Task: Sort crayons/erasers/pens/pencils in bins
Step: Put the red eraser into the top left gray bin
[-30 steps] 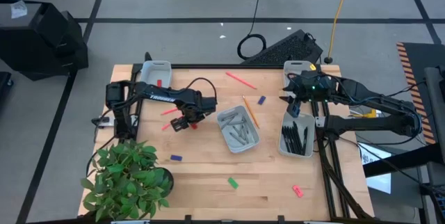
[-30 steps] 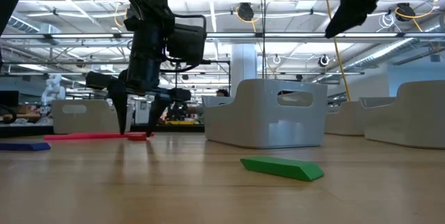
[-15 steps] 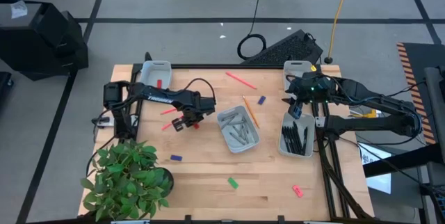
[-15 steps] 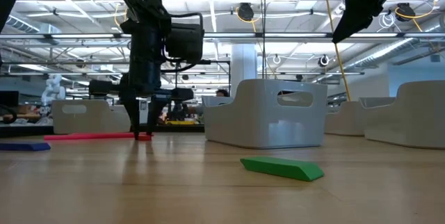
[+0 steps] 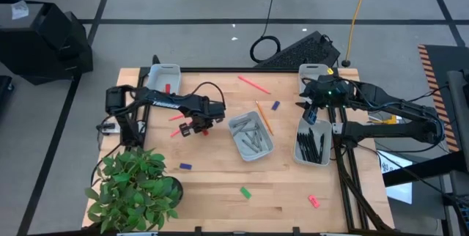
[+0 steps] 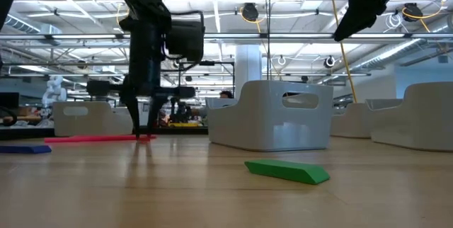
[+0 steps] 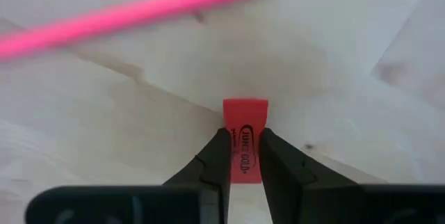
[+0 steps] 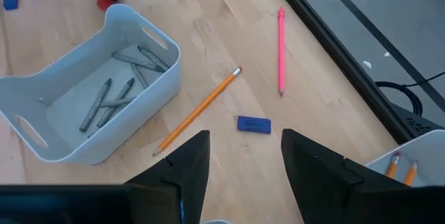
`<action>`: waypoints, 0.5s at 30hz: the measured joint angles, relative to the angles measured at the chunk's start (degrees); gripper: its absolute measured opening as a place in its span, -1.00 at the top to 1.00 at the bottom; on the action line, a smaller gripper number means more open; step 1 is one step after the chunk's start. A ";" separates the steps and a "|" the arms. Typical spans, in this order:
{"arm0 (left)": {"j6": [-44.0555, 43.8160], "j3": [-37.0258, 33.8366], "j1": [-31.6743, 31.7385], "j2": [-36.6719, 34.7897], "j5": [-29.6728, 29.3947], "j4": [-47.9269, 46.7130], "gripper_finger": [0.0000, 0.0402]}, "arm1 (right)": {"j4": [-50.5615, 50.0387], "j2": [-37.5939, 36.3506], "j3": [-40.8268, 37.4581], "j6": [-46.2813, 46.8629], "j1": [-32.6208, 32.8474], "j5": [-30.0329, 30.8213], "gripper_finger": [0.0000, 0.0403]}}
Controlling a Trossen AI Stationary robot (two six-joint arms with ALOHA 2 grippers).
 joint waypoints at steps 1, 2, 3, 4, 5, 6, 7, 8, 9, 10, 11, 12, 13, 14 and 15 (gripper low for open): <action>0.34 -0.01 -0.02 -1.41 -1.51 -0.43 0.68 | 0.04 0.00 0.00 -0.08 -0.01 -0.01 0.15; 0.78 0.00 0.13 -3.03 -3.20 -0.25 0.68 | 0.23 0.01 0.00 -0.21 0.00 0.02 0.15; 1.14 0.12 0.23 -4.50 -5.35 0.00 0.68 | 0.56 0.04 0.00 -0.44 -0.02 0.00 0.15; 1.60 0.21 0.30 -5.89 -7.58 0.19 0.68 | 0.83 0.04 0.00 -0.81 -0.02 0.00 0.15; 2.14 0.18 0.34 -7.24 -9.77 -0.04 0.68 | 1.17 0.04 0.00 -1.35 0.00 -0.02 0.15; 2.89 0.12 0.32 -8.60 -12.06 -0.51 0.68 | 1.59 0.04 0.00 -1.91 -0.02 -0.02 0.15; 3.72 0.12 0.27 -10.03 -14.04 -0.99 0.68 | 1.96 0.06 0.00 -2.47 0.00 -0.06 0.15; 4.04 0.16 0.30 -11.61 -15.97 -1.56 0.68 | 2.32 0.08 0.00 -2.88 -0.02 -0.04 0.15; 4.05 0.19 0.67 -13.12 -17.51 -3.07 0.68 | 2.83 0.12 0.00 -3.09 -0.02 -0.08 0.15; 4.12 0.21 1.19 -14.34 -19.35 -4.98 0.68 | 3.36 0.18 0.00 -3.11 -0.01 -0.12 0.15; 4.56 0.20 1.78 -15.53 -21.39 -6.73 0.68 | 3.85 0.35 0.00 -3.08 -0.02 -0.14 0.15; 5.26 0.19 2.56 -16.77 -23.10 -7.93 0.68 | 4.29 0.56 0.00 -3.08 -0.02 -0.15 0.15; 6.60 0.19 3.51 -17.94 -24.78 -9.05 0.68 | 4.58 0.91 0.00 -3.08 0.00 -0.16 0.15; 8.13 0.21 4.63 -19.14 -26.18 -10.41 0.68 | 4.87 1.45 0.00 -3.10 -0.02 -0.17 0.15; 10.06 0.21 5.99 -20.24 -26.97 -11.64 0.68 | 5.39 2.01 0.00 -3.16 -0.02 -0.19 0.15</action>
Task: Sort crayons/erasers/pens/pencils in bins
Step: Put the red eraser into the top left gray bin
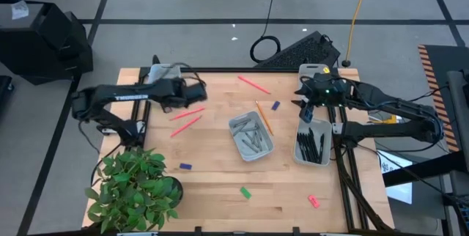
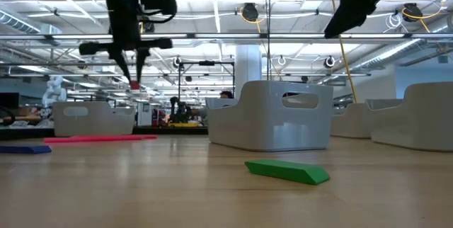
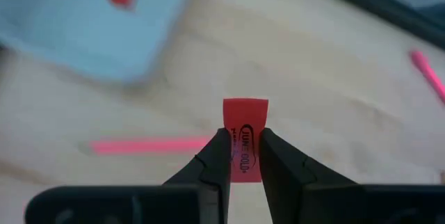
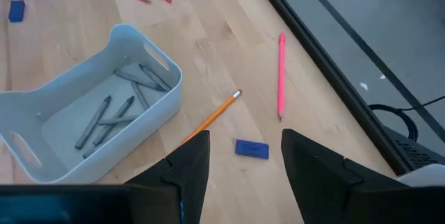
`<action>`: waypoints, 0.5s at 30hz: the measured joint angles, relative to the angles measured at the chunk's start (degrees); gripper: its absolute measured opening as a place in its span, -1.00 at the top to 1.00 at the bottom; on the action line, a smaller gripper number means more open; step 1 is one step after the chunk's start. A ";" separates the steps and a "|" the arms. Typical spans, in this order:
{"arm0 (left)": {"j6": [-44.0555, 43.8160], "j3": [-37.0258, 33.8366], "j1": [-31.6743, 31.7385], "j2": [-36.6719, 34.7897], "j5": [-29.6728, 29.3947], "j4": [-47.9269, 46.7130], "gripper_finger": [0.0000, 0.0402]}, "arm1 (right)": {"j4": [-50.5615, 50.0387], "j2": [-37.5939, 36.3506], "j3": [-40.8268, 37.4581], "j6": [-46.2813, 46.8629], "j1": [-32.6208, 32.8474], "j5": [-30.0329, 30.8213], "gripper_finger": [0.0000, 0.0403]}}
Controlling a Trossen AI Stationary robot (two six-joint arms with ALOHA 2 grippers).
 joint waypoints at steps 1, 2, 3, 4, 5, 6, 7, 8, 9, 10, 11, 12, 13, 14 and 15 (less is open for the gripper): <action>2.01 0.00 1.88 -0.92 -0.36 -1.12 0.68 | 0.40 0.66 0.00 -0.16 -0.02 -0.07 0.15; 4.16 0.00 3.96 -1.53 -0.75 -2.19 0.68 | 0.75 1.52 -0.01 -0.44 -0.01 -0.41 0.15; 6.40 0.00 6.09 -1.96 -0.87 -3.27 0.68 | 1.30 2.37 0.00 -0.77 -0.02 -1.43 0.15; 8.97 0.00 8.45 -2.42 -0.83 -4.06 0.68 | 1.61 3.16 0.00 -0.85 -0.02 -2.57 0.15; 11.63 0.00 10.94 -2.82 -0.61 -4.71 0.68 | 1.66 4.08 -0.02 -0.85 -0.02 -3.06 0.15; 14.45 0.00 13.21 -3.09 -0.36 -5.27 0.68 | 2.00 4.99 -0.02 -0.53 0.00 -3.04 0.15; 17.23 0.00 15.34 -3.17 -0.26 -5.54 0.68 | 2.36 5.78 0.09 0.35 0.00 -3.06 0.15; 19.80 0.00 17.47 -3.11 -0.24 -5.51 0.68 | 2.42 6.61 0.30 1.43 0.00 -3.02 0.15; 22.12 0.00 19.45 -3.05 -0.22 -5.46 0.68 | 2.46 7.44 0.65 2.67 0.00 -2.96 0.15; 24.17 0.00 21.36 -3.03 -0.13 -5.48 0.68 | 2.73 8.20 1.11 4.12 0.00 -2.92 0.15; 26.10 0.00 22.94 -2.91 -0.13 -5.48 0.68 | 3.30 8.88 1.55 5.85 0.00 -2.89 0.15; 27.94 0.01 24.36 -2.63 -0.10 -5.48 0.68 | 3.56 9.56 2.07 7.53 0.00 -2.89 0.15; 29.24 -0.20 25.82 -2.34 -0.02 -5.20 0.68 | 3.79 10.24 2.66 9.11 0.00 -2.86 0.15; 30.22 -0.83 27.27 -2.25 0.37 -4.56 0.68 | 3.96 10.87 3.37 10.84 0.00 -2.79 0.15; 31.15 -1.46 28.55 -2.29 0.84 -4.11 0.68 | 4.05 11.53 4.14 12.54 0.00 -2.60 0.15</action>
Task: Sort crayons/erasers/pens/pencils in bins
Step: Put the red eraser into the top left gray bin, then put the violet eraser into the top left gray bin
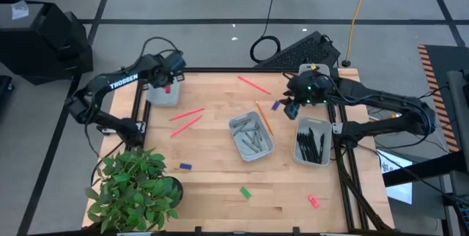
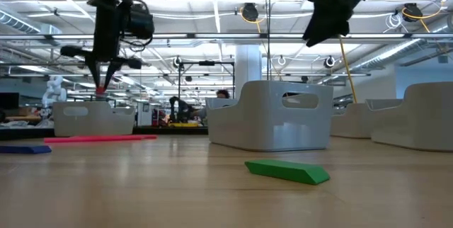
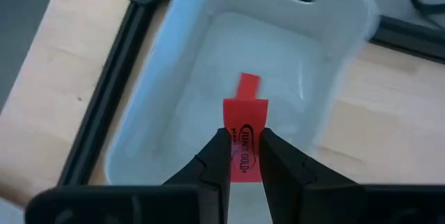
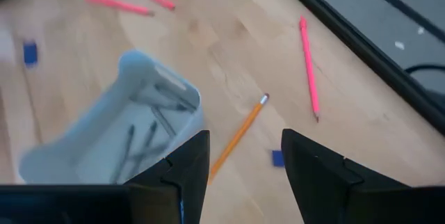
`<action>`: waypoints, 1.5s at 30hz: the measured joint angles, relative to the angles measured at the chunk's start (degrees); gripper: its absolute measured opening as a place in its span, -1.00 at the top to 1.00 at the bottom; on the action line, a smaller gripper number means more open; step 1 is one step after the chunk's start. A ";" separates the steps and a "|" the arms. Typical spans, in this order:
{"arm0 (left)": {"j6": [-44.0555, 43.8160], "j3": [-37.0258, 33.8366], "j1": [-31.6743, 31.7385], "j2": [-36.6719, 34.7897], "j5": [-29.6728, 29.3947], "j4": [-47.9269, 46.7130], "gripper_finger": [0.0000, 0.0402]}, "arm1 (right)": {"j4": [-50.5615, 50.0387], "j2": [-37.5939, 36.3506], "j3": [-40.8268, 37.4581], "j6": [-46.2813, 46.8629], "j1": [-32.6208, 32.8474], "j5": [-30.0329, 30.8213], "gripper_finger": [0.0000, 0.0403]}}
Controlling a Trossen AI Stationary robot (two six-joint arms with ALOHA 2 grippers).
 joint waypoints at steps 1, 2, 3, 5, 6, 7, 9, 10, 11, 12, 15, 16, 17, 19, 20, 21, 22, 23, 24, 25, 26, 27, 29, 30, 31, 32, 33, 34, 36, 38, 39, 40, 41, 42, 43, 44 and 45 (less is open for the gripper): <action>1.01 -0.91 1.30 -0.14 0.42 1.11 0.68 | -0.01 0.72 0.72 1.79 0.00 0.46 0.15; 2.08 -2.05 2.45 -0.17 0.89 2.94 0.68 | -0.21 1.43 1.48 3.45 0.02 1.32 0.15; 3.17 -3.26 3.61 -0.10 1.48 4.62 0.68 | -0.84 2.13 2.33 5.05 0.01 1.95 0.15; 4.80 -6.06 5.37 -0.04 3.34 6.47 0.68 | -2.96 4.08 4.24 8.57 -0.01 2.95 0.15; 5.48 -7.49 6.03 -0.10 4.13 7.83 0.68 | -4.08 5.32 5.33 10.85 -0.10 2.95 0.15; 6.18 -9.04 6.45 -0.12 4.80 9.71 0.68 | -5.17 6.64 6.22 13.02 -0.40 2.93 0.15; 7.05 -11.94 6.63 -0.05 5.63 12.51 0.68 | -7.55 9.59 7.63 16.27 -0.61 2.82 0.15; 7.24 -13.25 6.60 -0.09 5.85 13.37 0.68 | -7.97 11.21 8.08 17.84 -0.65 2.84 0.15; 7.46 -14.44 6.58 -0.06 6.32 14.63 0.68 | -8.04 12.95 8.38 19.66 -0.84 2.90 0.15; 8.07 -15.43 6.56 -0.06 6.78 16.10 0.68 | -8.10 14.60 8.40 21.77 -1.03 2.87 0.15; 9.36 -17.56 6.56 -0.08 8.13 18.94 0.68 | -7.85 19.32 8.40 28.23 -1.71 2.87 0.15; 9.69 -18.00 6.57 -0.06 8.44 19.39 0.67 | -7.56 20.70 8.40 29.77 -2.05 2.89 0.15; 9.73 -18.26 6.59 -0.07 8.55 19.64 0.67 | -6.91 22.05 8.40 30.90 -2.41 2.85 0.15; 10.73 -18.71 6.76 -0.11 8.58 20.07 0.64 | -3.69 24.20 8.40 32.14 -3.08 2.25 0.15; 11.83 -18.84 6.80 -0.11 8.72 20.16 0.61 | -1.88 25.19 8.40 32.23 -3.34 1.43 0.15; 12.98 -18.84 6.82 -0.11 8.94 20.34 0.56 | 0.14 26.02 8.40 32.21 -3.59 1.23 0.15; 14.03 -18.83 6.95 -0.11 9.02 20.51 0.51 | 1.58 26.84 8.56 32.73 -3.85 1.21 0.15; 15.07 -18.78 7.07 -0.11 9.23 20.44 0.44 | 1.35 27.82 9.39 33.73 -3.89 1.23 0.15; 16.18 -18.66 7.31 -0.11 9.72 20.28 0.37 | 0.54 29.03 10.63 34.66 -3.89 1.36 0.16; 17.06 -18.43 7.59 -0.11 9.84 20.06 0.30 | -1.07 30.58 12.67 35.26 -3.89 1.80 0.17; 17.74 -18.15 7.82 -0.11 9.82 19.91 0.22 | -3.21 32.07 15.04 35.47 -3.88 2.98 0.18; 18.40 -17.95 8.03 -0.13 9.84 19.87 0.14 | -5.92 33.67 17.62 35.48 -3.78 4.45 0.19; 20.20 -17.59 8.41 -0.13 9.82 19.66 0.00 | -11.07 37.00 22.92 35.79 -3.38 7.42 0.19; 21.33 -17.34 8.67 -0.13 9.83 19.55 -0.06 | -12.45 38.39 24.87 36.90 -3.37 8.85 0.19; 22.35 -17.12 8.85 -0.13 9.92 19.64 -0.12 | -13.31 39.45 26.12 38.59 -3.37 9.81 0.19; 22.78 -17.00 9.08 -0.13 10.16 19.63 -0.17 | -13.55 40.07 26.63 40.66 -3.39 10.12 0.19; 22.96 -16.98 9.25 -0.13 10.47 19.38 -0.21 | -13.53 40.33 26.65 42.83 -3.39 10.02 0.19; 23.35 -16.98 9.34 -0.13 10.79 19.10 -0.25 | -13.55 40.36 26.58 44.71 -3.46 9.94 0.19; 24.32 -16.98 9.34 -0.13 11.04 18.69 -0.31 | -14.16 39.72 25.60 47.89 -3.78 10.33 0.18; 25.43 -16.98 9.29 -0.13 11.17 17.86 -0.36 | -15.23 39.07 24.20 50.84 -4.24 10.58 0.16; 26.05 -16.98 9.27 -0.13 11.44 17.53 -0.39 | -15.54 38.81 23.25 51.82 -4.56 10.43 0.13; 26.58 -16.98 9.29 -0.13 11.63 17.36 -0.41 | -15.59 38.62 22.32 52.15 -4.69 10.22 0.11; 27.01 -16.98 9.29 -0.13 11.67 17.23 -0.42 | -15.58 38.37 21.36 52.24 -4.92 10.00 0.08; 27.30 -16.98 9.29 -0.13 11.79 17.05 -0.44 | -15.43 38.21 20.35 52.34 -5.06 9.15 0.05; 27.50 -16.98 9.29 -0.13 11.81 16.84 -0.46 | -15.34 38.13 19.32 53.04 -5.13 8.44 0.02; 27.69 -16.98 9.29 -0.13 11.82 16.76 -0.47 | -15.35 38.13 18.29 54.13 -5.14 7.60 -0.03; 27.70 -16.98 9.29 -0.13 11.87 16.75 -0.48 | -15.46 38.18 17.19 55.51 -5.18 7.02 -0.07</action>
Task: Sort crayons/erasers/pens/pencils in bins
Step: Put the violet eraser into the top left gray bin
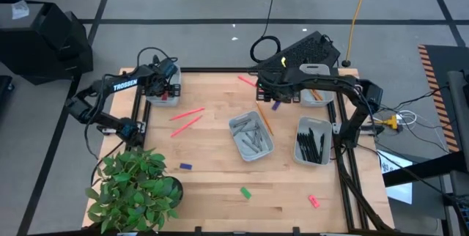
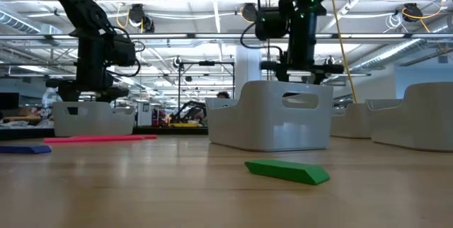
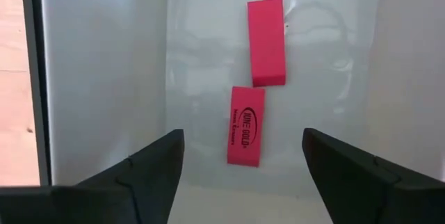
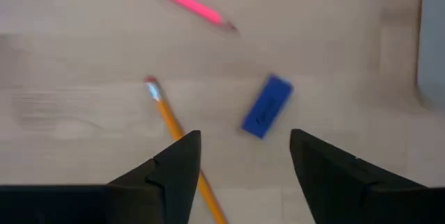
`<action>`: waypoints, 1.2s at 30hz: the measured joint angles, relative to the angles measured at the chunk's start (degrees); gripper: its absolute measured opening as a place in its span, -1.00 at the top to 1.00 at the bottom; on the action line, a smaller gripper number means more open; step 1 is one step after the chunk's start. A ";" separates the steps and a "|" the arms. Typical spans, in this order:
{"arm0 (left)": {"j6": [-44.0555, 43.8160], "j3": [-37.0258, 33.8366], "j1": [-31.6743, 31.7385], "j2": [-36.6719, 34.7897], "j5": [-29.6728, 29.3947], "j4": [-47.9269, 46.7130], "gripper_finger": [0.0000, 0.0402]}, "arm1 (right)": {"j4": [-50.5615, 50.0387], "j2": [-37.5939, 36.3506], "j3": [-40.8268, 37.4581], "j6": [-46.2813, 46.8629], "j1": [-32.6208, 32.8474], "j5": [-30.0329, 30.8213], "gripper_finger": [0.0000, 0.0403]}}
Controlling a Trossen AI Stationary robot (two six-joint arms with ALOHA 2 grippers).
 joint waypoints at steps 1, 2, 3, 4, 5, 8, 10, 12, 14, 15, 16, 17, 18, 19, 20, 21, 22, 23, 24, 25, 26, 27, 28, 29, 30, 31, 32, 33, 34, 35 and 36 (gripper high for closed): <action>0.02 0.00 0.01 0.00 0.05 0.00 -0.49 | 0.04 0.05 -0.93 1.65 0.00 -0.20 -0.11; 0.02 0.00 0.01 0.00 0.05 -0.02 -0.50 | 0.26 0.05 -1.81 3.40 0.00 0.05 -0.15; 0.02 0.00 0.01 0.00 0.05 0.00 -0.50 | 0.53 0.04 -2.62 5.26 0.00 0.54 -0.18; 0.11 0.00 0.01 0.00 0.05 -0.04 -0.50 | 0.92 -0.03 -3.45 7.41 0.00 1.61 -0.20; 0.31 0.00 0.01 0.00 0.05 -0.11 -0.50 | 1.51 -0.03 -4.29 9.44 -0.03 2.06 -0.21; 1.23 0.00 0.01 0.00 0.06 -0.71 -0.50 | 4.32 0.77 -6.30 13.46 -0.22 2.05 -0.18; 1.79 0.00 0.01 0.00 0.08 -1.05 -0.51 | 5.89 2.05 -6.69 15.74 -0.41 2.02 -0.14; 2.11 0.00 0.01 0.00 0.10 -1.07 -0.51 | 6.80 3.74 -6.64 17.32 -0.48 2.03 -0.11; 2.41 0.00 0.00 0.00 0.12 -1.26 -0.51 | 6.96 5.57 -6.20 18.41 -0.46 2.06 -0.09; 2.60 -0.02 -0.03 0.00 0.12 -1.42 -0.51 | 6.90 6.28 -6.12 18.91 -0.48 2.16 -0.08; 2.94 -0.02 -0.04 0.00 0.12 -1.65 -0.51 | 6.27 6.93 -6.10 19.81 -0.48 2.44 -0.07; 3.37 -0.02 -0.04 0.00 0.14 -1.91 -0.51 | 5.29 7.44 -6.10 20.92 -0.45 3.29 -0.07; 3.85 -0.02 -0.04 0.00 0.17 -2.17 -0.50 | 4.26 7.78 -6.10 22.16 -0.47 3.50 -0.07; 4.19 -0.03 -0.04 0.00 0.19 -2.35 -0.50 | 4.17 8.15 -6.12 22.83 -0.52 3.82 -0.07; 4.40 -0.07 -0.04 0.00 0.21 -2.38 -0.50 | 4.73 8.50 -6.12 22.99 -0.64 4.60 -0.07; 4.50 -0.13 -0.06 0.00 0.23 -2.37 -0.50 | 5.45 8.79 -6.04 23.19 -0.88 4.77 -0.06; 4.61 -0.28 -0.15 0.00 0.23 -2.35 -0.51 | 6.31 9.13 -6.01 23.61 -1.04 4.83 -0.06; 4.80 -0.35 -0.35 0.00 0.25 -2.38 -0.51 | 7.38 9.66 -5.97 23.72 -1.21 4.81 -0.06; 4.98 -0.44 -0.50 -0.04 0.14 -2.36 -0.51 | 8.09 10.10 -5.88 23.71 -1.30 4.90 -0.06; 5.15 -0.54 -0.60 -0.04 0.10 -2.32 -0.51 | 8.62 10.23 -5.90 23.71 -1.31 4.82 -0.06; 5.45 -0.64 -0.76 -0.07 0.06 -2.26 -0.50 | 9.31 10.36 -5.93 23.77 -1.30 4.74 -0.06; 5.59 -0.74 -0.80 -0.12 -0.10 -2.29 -0.50 | 9.60 10.39 -5.93 23.87 -1.27 4.80 -0.06; 5.75 -0.76 -0.81 -0.13 -0.11 -2.34 -0.50 | 9.74 10.36 -5.94 23.97 -1.27 4.83 -0.06; 5.93 -0.76 -0.87 -0.13 -0.14 -2.35 -0.50 | 9.74 10.21 -5.97 23.99 -1.29 4.79 -0.06; 5.98 -0.76 -0.87 -0.13 -0.19 -2.35 -0.51 | 9.75 10.13 -6.01 23.99 -1.29 4.77 -0.06; 5.95 -0.76 -0.87 -0.13 -0.19 -2.30 -0.51 | 9.81 10.13 -6.01 23.99 -1.29 4.77 -0.06; 5.95 -0.76 -0.87 -0.13 -0.25 -2.30 -0.51 | 9.92 10.13 -6.03 24.00 -1.29 4.77 -0.06; 5.95 -0.76 -0.87 -0.13 -0.25 -2.29 -0.50 | 10.23 10.13 -6.03 23.97 -1.29 4.72 -0.06; 5.95 -0.76 -0.87 -0.13 -0.27 -2.31 -0.50 | 10.81 10.13 -6.06 23.73 -1.29 4.70 -0.06; 5.95 -0.77 -0.87 -0.13 -0.27 -2.32 -0.50 | 11.54 10.13 -6.08 23.32 -1.29 4.69 -0.06; 5.97 -0.79 -0.87 -0.13 -0.30 -2.32 -0.50 | 12.16 10.13 -6.08 23.11 -1.23 4.65 -0.06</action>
